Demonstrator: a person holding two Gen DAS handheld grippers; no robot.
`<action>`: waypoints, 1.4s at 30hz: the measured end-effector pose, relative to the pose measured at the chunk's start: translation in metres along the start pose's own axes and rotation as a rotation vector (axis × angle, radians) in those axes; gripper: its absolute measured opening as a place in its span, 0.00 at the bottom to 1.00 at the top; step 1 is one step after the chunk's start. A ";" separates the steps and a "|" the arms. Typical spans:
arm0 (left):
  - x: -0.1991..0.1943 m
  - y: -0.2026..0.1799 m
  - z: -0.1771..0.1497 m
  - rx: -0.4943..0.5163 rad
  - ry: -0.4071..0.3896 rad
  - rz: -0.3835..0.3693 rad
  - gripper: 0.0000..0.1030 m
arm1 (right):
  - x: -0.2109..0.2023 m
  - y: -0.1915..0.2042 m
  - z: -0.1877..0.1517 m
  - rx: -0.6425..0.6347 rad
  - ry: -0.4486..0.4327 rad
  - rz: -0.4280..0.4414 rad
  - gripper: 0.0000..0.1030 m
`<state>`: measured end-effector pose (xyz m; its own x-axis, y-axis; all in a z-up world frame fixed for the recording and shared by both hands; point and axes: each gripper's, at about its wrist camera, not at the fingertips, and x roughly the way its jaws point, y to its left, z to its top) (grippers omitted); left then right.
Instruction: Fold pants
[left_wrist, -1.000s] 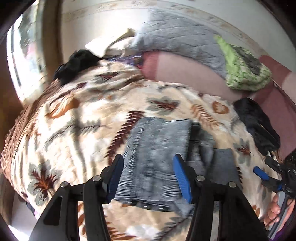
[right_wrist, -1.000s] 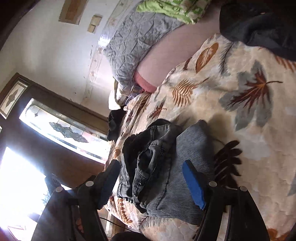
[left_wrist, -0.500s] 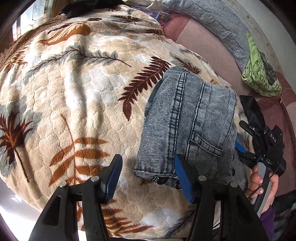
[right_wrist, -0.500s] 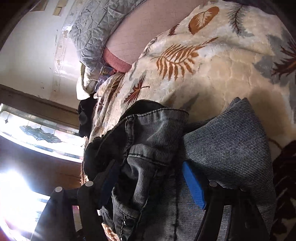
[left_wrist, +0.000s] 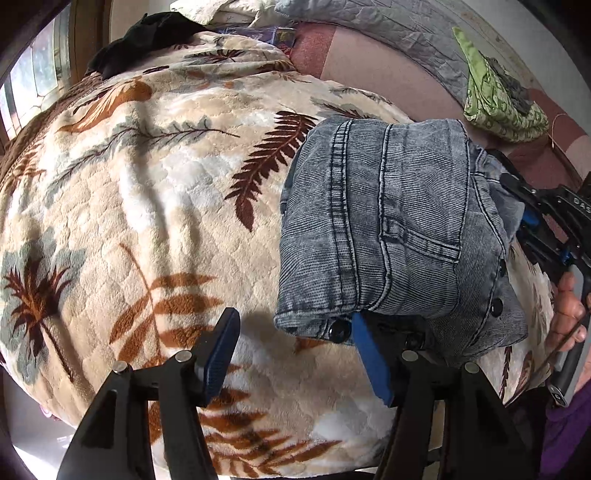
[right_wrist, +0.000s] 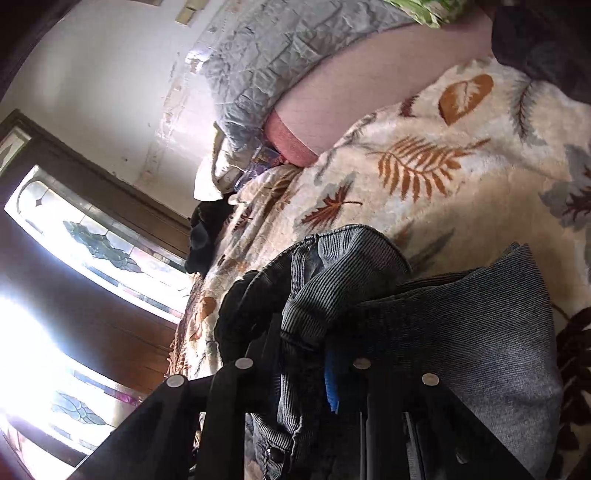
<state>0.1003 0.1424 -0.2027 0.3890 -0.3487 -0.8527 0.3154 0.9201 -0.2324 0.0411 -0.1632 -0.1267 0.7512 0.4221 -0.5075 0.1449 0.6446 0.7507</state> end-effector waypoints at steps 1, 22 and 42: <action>0.000 -0.005 0.004 0.026 -0.007 0.021 0.62 | -0.011 0.007 -0.002 -0.013 -0.016 0.015 0.19; -0.027 -0.185 0.053 0.329 -0.071 -0.235 0.31 | -0.132 -0.126 -0.053 0.428 -0.064 -0.118 0.59; 0.005 -0.209 0.008 0.342 0.046 -0.294 0.31 | -0.111 -0.077 -0.006 0.234 -0.104 -0.130 0.07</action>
<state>0.0433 -0.0533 -0.1545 0.2037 -0.5708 -0.7954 0.6773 0.6688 -0.3065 -0.0574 -0.2561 -0.1305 0.7772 0.2700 -0.5684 0.3794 0.5195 0.7656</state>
